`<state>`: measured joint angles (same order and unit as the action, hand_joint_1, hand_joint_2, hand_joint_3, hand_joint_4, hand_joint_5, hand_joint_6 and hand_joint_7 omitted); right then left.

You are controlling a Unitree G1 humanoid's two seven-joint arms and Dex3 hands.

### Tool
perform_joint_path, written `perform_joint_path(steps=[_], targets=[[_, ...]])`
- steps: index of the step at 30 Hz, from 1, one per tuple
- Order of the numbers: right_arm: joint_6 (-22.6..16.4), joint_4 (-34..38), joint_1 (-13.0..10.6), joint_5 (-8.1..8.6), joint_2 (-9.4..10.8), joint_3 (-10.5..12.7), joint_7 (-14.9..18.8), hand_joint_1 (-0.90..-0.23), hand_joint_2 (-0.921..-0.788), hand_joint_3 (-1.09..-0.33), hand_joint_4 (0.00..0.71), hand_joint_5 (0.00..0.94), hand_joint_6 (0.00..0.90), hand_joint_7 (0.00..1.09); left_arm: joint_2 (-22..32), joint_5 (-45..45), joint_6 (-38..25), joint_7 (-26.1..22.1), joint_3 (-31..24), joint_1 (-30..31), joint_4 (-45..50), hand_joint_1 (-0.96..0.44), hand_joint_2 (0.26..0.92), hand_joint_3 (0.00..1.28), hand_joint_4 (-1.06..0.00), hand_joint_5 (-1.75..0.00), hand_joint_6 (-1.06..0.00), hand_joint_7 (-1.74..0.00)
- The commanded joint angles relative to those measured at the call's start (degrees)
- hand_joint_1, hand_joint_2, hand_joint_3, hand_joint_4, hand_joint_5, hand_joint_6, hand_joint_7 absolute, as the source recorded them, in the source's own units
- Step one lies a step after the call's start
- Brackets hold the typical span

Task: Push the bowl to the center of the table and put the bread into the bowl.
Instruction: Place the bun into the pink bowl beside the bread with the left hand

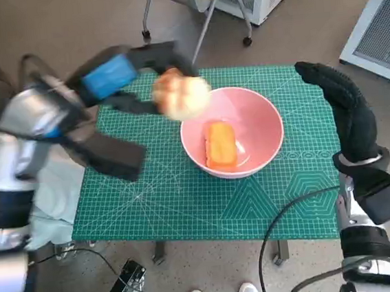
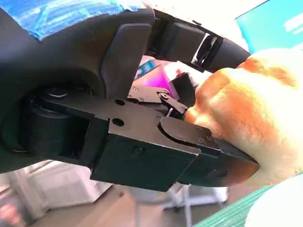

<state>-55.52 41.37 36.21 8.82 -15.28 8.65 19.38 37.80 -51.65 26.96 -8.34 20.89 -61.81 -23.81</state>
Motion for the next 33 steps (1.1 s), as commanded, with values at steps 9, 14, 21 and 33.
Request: perform_joint_path(steps=[9, 14, 21, 33], targets=[[0.7, -1.1, -2.3, 0.19, -0.2, 0.2, 0.0, -0.586, -0.921, -0.840, 0.353, 0.019, 0.027, 0.81, -10.0, -6.0, 2.3, 10.4, 8.9, -10.1, -17.0, 0.00, 0.920, 0.03, -0.68, -1.01, -0.74, -1.20], [0.7, -1.8, -2.9, 0.19, -0.3, 0.4, -0.2, -0.586, -0.921, -0.838, 0.353, 0.018, 0.029, 0.80, -13.5, -8.7, 2.1, 15.3, 12.7, -13.1, -24.6, 0.00, 0.920, 0.05, -0.64, -1.05, -0.73, -1.21], [0.6, -3.2, -4.1, -0.19, -0.2, 0.6, -0.9, -0.594, -0.921, -0.833, 0.353, 0.016, 0.029, 0.79, -17.5, -12.4, 0.6, 20.6, 18.2, -16.0, -33.3, 0.00, 0.911, 0.05, -0.74, -0.91, -0.69, -1.31], [1.1, -4.4, -5.4, -0.19, -0.3, 1.0, -1.9, -0.575, -0.921, -0.836, 0.353, 0.014, 0.044, 0.78, -20.4, -12.0, 0.5, 21.1, 21.9, -16.9, -40.8, 0.00, 0.919, 0.11, -0.62, -1.13, -0.62, -1.28]])
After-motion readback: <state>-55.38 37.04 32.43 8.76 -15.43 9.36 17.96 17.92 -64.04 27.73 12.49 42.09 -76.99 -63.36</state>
